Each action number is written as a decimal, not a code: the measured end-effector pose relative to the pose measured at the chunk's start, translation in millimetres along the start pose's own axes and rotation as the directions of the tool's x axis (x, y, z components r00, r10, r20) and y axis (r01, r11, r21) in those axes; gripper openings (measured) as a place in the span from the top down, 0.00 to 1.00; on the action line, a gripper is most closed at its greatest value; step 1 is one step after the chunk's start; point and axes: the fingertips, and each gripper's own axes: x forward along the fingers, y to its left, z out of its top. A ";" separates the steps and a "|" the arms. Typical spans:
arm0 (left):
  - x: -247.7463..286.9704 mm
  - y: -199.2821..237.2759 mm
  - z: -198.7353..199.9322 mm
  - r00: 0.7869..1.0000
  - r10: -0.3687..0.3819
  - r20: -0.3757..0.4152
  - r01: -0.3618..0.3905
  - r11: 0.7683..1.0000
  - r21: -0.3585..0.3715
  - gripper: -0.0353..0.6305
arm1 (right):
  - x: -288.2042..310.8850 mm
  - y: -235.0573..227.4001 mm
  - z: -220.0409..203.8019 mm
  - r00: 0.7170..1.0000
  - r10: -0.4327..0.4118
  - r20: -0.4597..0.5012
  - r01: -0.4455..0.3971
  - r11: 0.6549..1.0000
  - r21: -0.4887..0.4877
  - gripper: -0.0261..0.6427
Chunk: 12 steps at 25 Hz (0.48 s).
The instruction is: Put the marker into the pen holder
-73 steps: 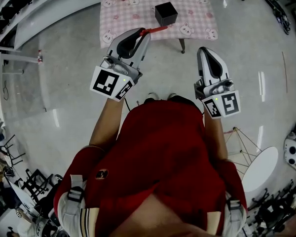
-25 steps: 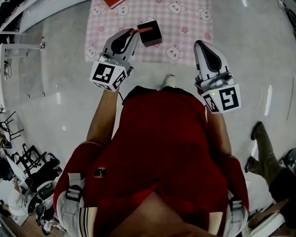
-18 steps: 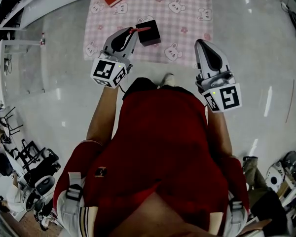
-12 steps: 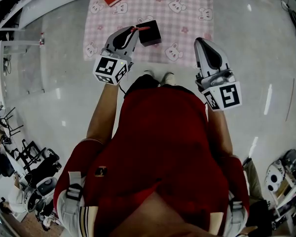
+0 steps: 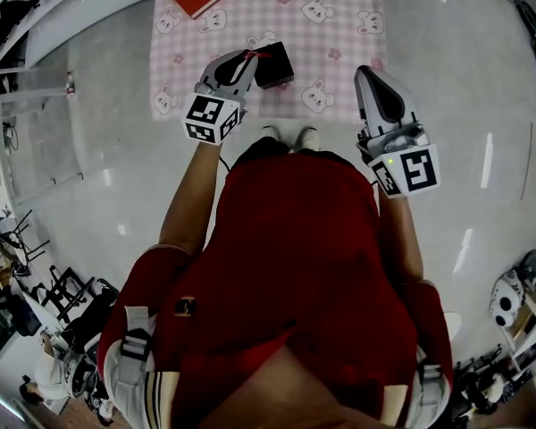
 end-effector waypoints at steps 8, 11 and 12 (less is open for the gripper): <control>15.1 7.4 -25.1 0.996 -0.044 -0.071 0.045 0.999 0.004 0.86 | 12.2 1.7 -10.1 0.999 -0.035 -0.031 0.036 0.999 0.017 0.96; 18.0 7.7 -31.0 0.994 -0.062 -0.092 0.064 0.998 0.014 0.86 | 15.2 3.5 -11.8 0.998 -0.048 -0.044 0.049 0.999 0.019 0.96; 19.5 8.9 -32.8 0.993 -0.066 -0.098 0.068 0.998 0.017 0.86 | 17.2 3.2 -12.4 0.998 -0.051 -0.047 0.052 0.998 0.019 0.96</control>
